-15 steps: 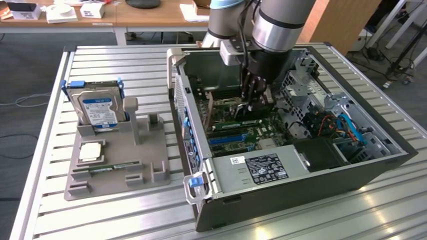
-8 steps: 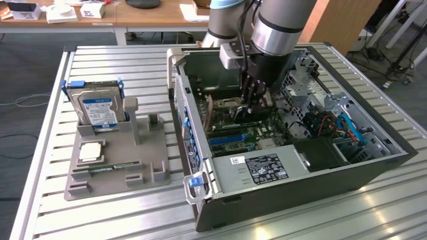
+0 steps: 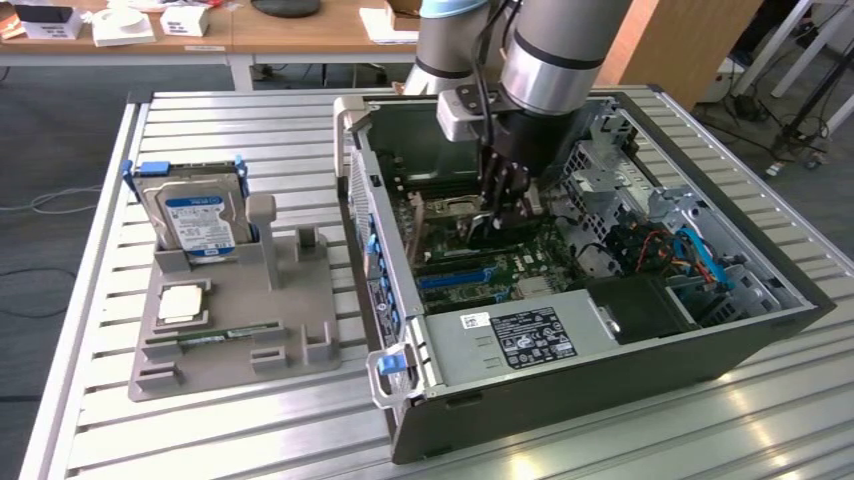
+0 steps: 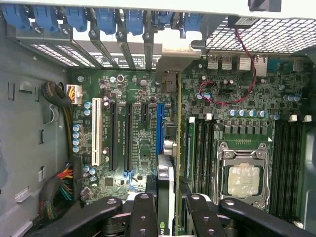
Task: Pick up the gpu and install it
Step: 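Insert the gpu into the slot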
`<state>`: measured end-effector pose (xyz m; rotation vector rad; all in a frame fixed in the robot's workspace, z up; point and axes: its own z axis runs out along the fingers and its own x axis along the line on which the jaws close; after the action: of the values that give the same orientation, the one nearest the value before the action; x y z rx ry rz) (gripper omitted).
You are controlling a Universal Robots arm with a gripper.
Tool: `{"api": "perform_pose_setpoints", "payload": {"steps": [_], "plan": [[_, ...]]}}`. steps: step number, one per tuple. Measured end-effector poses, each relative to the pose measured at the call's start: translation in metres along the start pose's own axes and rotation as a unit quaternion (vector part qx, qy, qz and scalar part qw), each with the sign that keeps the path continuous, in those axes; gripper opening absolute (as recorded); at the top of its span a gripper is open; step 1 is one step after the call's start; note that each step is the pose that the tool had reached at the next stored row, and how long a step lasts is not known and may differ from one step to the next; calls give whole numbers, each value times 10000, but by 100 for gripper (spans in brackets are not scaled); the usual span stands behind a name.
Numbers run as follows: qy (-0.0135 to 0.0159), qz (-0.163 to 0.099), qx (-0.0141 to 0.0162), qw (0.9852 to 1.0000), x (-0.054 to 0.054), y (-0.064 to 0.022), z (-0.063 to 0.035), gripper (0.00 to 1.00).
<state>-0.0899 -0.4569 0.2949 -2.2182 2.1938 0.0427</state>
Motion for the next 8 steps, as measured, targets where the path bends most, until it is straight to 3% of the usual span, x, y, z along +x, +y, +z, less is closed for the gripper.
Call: {"api": "perform_pose_setpoints", "payload": {"steps": [8], "plan": [[0,-21,-1,10000,23,10,33,27]]}}
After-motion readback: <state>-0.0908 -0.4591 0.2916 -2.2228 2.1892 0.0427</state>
